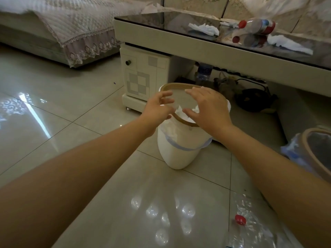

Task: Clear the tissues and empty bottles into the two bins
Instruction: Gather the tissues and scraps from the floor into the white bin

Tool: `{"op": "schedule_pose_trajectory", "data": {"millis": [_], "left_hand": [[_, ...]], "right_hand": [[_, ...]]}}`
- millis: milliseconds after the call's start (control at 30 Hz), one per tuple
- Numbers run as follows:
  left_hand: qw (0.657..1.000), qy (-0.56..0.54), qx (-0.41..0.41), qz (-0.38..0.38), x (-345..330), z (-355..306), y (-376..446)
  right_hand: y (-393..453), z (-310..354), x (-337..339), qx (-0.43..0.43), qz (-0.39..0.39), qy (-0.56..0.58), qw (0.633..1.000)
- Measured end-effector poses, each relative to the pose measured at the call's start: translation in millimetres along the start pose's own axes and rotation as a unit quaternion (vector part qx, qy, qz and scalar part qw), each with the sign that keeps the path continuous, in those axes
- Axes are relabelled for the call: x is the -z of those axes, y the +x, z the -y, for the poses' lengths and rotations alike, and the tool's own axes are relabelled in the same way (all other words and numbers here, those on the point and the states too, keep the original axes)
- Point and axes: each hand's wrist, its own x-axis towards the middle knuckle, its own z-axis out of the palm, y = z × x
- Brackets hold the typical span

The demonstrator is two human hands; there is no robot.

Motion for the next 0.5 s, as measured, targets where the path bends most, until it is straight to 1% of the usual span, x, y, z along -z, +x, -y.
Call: {"op": "schedule_pose_trajectory", "data": {"millis": [133,267,333,367,400,500], "left_hand": [[0.995,0.092,-0.028,0.030,14.7,6.7,-24.6],[0.986,0.153,-0.013,0.066,39.5,22.6,-61.3],[0.975,0.208,-0.015,0.076,58.7,33.5,-85.0],[0.962,0.259,-0.023,0.082,70.8,38.7,-98.0],[0.941,0.324,-0.035,0.087,84.9,44.1,-112.0],[0.858,0.500,-0.060,0.102,129.7,57.6,-157.0]], "right_hand": [[-24.1,17.2,-0.1,0.016,-0.018,0.079,0.997],[-59.1,39.1,-5.1,0.019,-0.006,0.114,0.993],[-81.6,54.7,-8.1,0.024,0.003,0.140,0.990],[-93.8,63.9,-10.1,0.027,0.012,0.150,0.988],[-106.5,74.1,-13.4,0.031,0.025,0.156,0.987],[-142.0,105.7,-24.8,0.061,0.080,0.159,0.982]]}}
